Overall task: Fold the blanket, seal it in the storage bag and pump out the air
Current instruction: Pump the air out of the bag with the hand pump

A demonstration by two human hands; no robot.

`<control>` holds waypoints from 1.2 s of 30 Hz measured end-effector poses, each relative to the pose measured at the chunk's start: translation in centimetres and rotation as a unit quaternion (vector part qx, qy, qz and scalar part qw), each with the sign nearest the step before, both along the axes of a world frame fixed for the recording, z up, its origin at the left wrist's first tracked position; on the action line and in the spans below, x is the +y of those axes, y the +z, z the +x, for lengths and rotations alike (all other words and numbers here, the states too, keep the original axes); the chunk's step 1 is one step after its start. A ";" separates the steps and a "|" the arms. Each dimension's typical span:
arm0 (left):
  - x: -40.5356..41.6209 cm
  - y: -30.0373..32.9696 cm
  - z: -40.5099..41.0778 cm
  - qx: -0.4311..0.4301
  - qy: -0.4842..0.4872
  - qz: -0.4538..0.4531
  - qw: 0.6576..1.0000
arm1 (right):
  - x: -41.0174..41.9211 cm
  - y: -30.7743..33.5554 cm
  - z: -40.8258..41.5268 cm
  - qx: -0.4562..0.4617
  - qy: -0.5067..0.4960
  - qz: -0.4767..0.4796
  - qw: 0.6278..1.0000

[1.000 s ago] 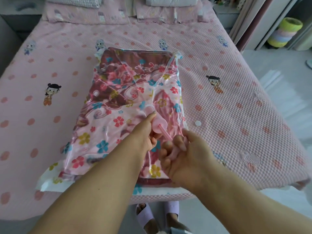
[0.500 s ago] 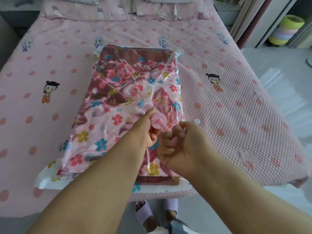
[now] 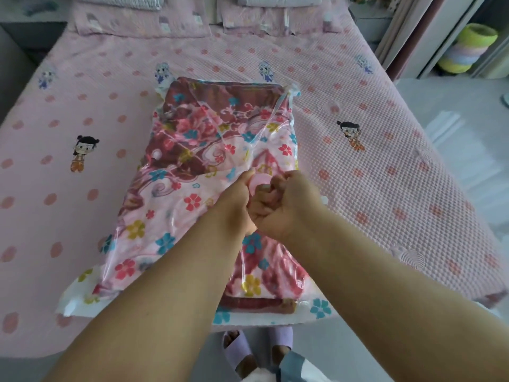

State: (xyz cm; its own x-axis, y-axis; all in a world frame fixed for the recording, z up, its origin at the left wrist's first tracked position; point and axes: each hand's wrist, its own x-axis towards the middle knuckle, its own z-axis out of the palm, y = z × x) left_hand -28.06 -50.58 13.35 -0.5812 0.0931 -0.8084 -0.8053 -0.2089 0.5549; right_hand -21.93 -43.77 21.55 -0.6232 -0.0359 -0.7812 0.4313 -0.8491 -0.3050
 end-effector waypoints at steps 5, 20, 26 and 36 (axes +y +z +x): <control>-0.1 -0.4 0.8 -0.016 -0.013 0.028 0.999 | 1.1 0.8 3.0 0.035 0.025 -0.027 0.999; -1.0 -0.2 1.2 -0.033 -0.012 0.021 0.999 | 0.4 0.9 4.0 0.014 0.005 -0.027 1.000; -0.7 1.0 1.3 -0.053 -0.016 0.094 0.994 | -0.8 -0.4 0.7 0.015 0.002 0.059 0.998; 0.2 0.3 0.0 -0.035 -0.026 0.088 0.995 | -0.1 0.2 -0.7 -0.019 -0.057 0.036 0.998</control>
